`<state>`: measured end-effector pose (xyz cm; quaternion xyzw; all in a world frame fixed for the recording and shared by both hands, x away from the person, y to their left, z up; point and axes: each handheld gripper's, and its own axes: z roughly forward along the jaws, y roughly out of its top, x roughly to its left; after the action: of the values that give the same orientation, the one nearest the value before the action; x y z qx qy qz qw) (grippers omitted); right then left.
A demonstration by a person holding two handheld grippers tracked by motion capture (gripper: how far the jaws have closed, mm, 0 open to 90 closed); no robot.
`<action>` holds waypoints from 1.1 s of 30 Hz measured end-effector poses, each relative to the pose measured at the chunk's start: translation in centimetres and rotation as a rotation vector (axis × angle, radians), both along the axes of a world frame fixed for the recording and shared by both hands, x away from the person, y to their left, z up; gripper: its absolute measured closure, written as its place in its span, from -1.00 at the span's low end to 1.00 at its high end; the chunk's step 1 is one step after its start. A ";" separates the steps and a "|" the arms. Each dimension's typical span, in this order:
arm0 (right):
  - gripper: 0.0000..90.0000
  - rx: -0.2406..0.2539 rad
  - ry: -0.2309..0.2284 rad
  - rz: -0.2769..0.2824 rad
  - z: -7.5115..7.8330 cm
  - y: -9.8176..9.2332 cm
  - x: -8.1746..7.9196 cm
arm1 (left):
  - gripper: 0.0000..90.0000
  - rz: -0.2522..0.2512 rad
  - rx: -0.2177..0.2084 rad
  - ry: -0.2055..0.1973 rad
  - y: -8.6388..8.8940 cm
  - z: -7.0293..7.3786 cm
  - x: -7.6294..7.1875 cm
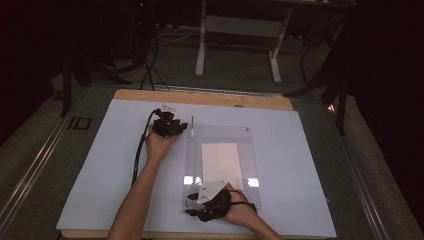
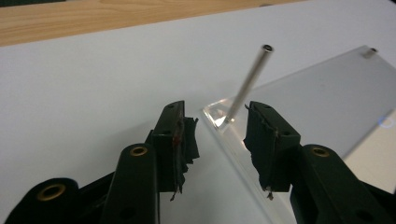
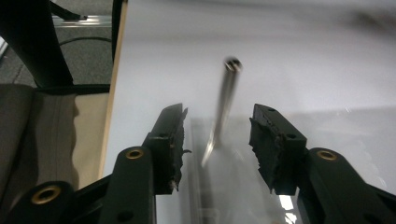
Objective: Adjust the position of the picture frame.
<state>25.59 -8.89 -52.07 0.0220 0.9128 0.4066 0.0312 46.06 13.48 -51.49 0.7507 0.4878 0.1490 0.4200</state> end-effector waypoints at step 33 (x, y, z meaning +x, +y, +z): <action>0.14 0.073 -0.018 -0.321 2.0 -5.3 8.6 | 0.22 -0.107 -0.006 -0.056 1.9 1.0 -11.2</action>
<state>34.21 -14.24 -50.07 0.1649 0.8818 0.4297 0.1033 34.89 15.36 -50.52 0.7699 0.4354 0.1458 0.4432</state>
